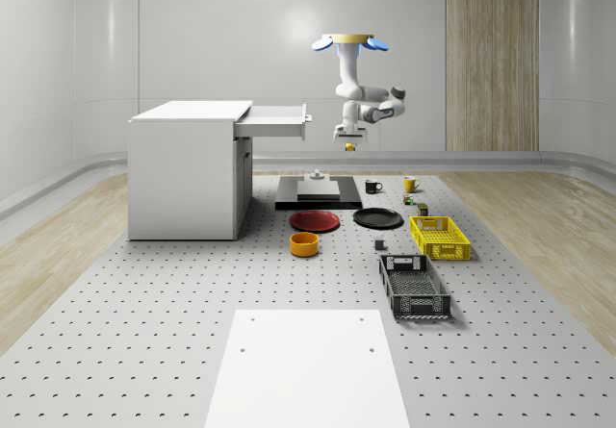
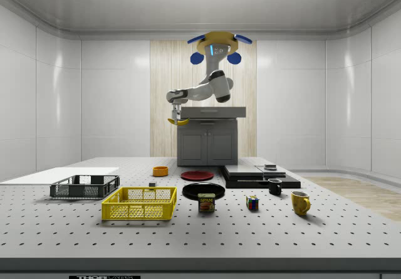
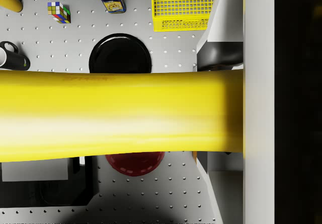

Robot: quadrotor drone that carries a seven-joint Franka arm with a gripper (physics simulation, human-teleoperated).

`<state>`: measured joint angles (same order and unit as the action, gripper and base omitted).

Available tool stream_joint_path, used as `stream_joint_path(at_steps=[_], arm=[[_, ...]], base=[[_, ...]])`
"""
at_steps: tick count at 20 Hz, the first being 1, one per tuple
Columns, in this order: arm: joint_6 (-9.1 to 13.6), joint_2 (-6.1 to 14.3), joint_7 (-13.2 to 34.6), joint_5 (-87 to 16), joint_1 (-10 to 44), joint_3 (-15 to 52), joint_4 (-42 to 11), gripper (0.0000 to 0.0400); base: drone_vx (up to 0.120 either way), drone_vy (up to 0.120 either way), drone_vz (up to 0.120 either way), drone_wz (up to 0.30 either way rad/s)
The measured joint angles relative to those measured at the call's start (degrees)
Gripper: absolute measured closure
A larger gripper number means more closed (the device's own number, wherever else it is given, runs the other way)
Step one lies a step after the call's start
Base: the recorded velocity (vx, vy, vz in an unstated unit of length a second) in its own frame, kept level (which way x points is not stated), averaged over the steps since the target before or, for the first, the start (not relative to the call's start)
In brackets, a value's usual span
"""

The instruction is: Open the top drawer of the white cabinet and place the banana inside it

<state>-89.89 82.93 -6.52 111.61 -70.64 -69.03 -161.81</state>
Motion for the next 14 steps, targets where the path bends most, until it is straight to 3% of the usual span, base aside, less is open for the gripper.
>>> stream_joint_path(at_steps=[14], arm=[[-0.09,0.09,-0.03,-0.04,-0.04,-0.02,0.01,0.0207]], base=[[-0.120,0.000,0.120,0.000]])
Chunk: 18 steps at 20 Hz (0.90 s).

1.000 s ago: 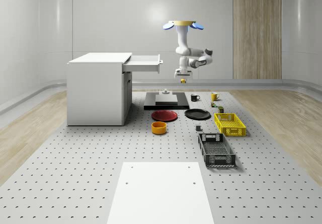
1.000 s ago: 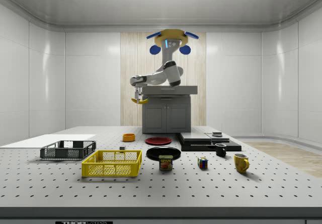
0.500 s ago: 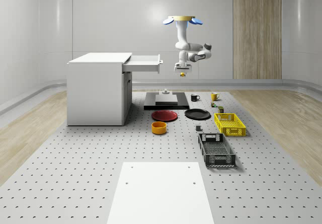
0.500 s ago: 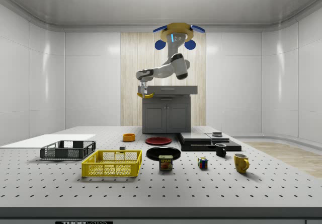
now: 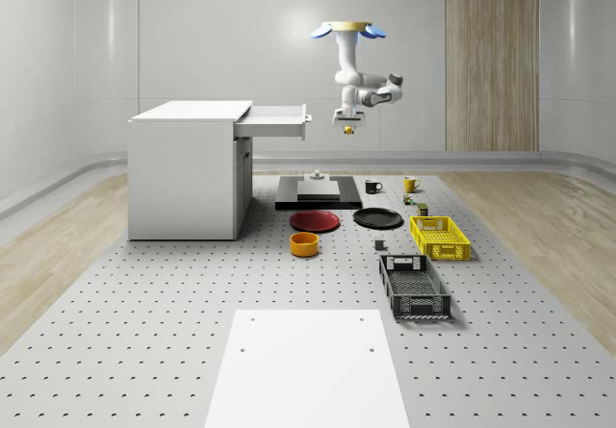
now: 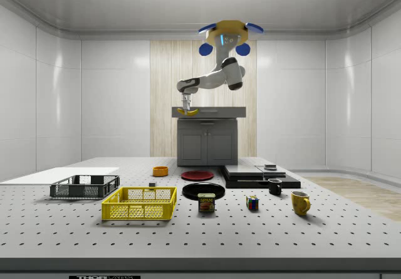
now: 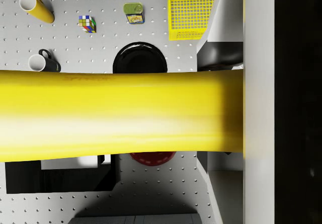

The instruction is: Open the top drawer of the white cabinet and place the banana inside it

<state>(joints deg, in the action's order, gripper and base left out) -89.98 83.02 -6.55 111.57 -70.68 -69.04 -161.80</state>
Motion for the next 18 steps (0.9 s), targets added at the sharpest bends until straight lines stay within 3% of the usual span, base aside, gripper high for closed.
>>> stream_joint_path(at_steps=[16,18], arm=[[-0.08,0.08,0.01,-0.04,-0.04,-0.01,0.01,0.0207],[-0.09,0.09,0.02,-0.04,-0.04,-0.02,0.01,0.0207]], base=[[-0.120,0.000,0.120,0.000],[-0.060,0.000,0.020,0.000]])
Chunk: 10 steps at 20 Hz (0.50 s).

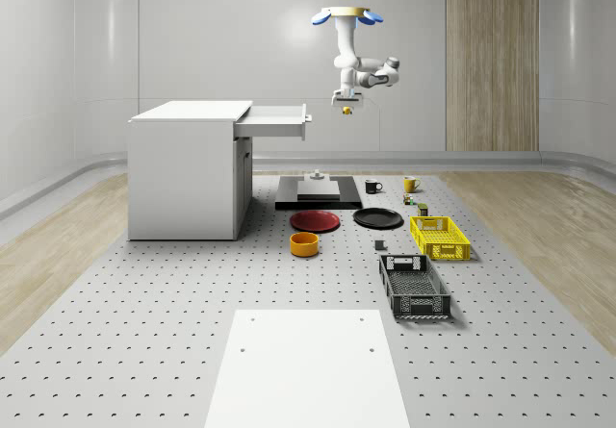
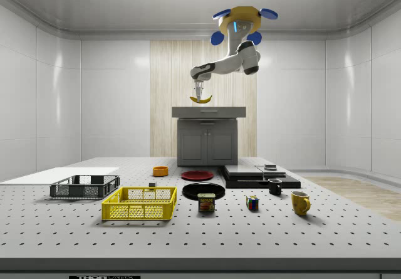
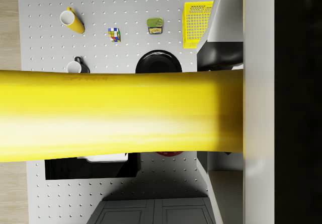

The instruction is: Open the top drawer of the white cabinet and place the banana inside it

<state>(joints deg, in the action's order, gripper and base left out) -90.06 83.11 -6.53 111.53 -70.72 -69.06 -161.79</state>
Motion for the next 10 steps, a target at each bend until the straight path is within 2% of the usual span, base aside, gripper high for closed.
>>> stream_joint_path(at_steps=[1,4,6,10], arm=[[0.00,0.00,0.00,0.00,0.00,0.00,0.00,0.0207],[-0.01,0.02,0.00,-0.01,-0.01,0.00,0.00,0.0207],[-0.02,0.02,0.00,-0.01,-0.01,0.00,0.00,0.0207],[-0.03,0.04,0.00,-0.02,-0.01,-0.01,0.00,0.0207]], base=[[0.000,0.000,0.000,0.000],[0.000,0.000,0.120,0.000],[0.000,-0.100,0.100,0.000],[0.000,-0.120,0.000,0.000]])
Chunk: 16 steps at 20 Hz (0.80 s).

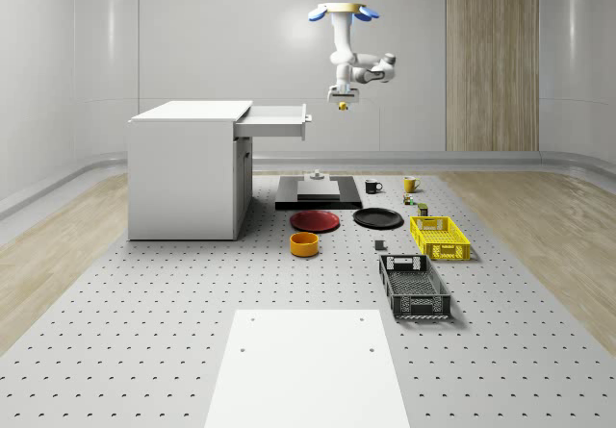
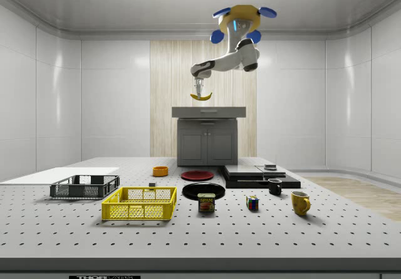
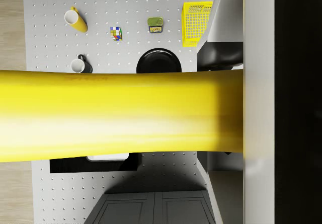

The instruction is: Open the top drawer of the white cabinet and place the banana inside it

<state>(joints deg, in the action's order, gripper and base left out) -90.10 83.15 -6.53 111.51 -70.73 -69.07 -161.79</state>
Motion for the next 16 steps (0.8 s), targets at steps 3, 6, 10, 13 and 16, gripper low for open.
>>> stream_joint_path(at_steps=[3,6,10,13,16], arm=[[-0.01,0.01,0.00,0.00,0.00,0.00,0.00,0.0207],[-0.02,0.02,0.00,-0.01,-0.01,0.00,0.00,0.0207],[-0.03,0.03,0.00,-0.01,-0.01,-0.01,0.00,0.0207],[-0.04,0.04,-0.01,-0.02,-0.02,-0.01,0.00,0.0207],[-0.05,0.05,-0.01,-0.02,-0.02,-0.01,0.00,0.0207]], base=[[0.000,-0.120,0.040,0.000],[0.000,-0.120,0.080,0.000],[0.000,-0.120,0.000,0.000],[0.000,-0.120,0.000,0.000],[0.000,-0.120,0.000,0.000]])
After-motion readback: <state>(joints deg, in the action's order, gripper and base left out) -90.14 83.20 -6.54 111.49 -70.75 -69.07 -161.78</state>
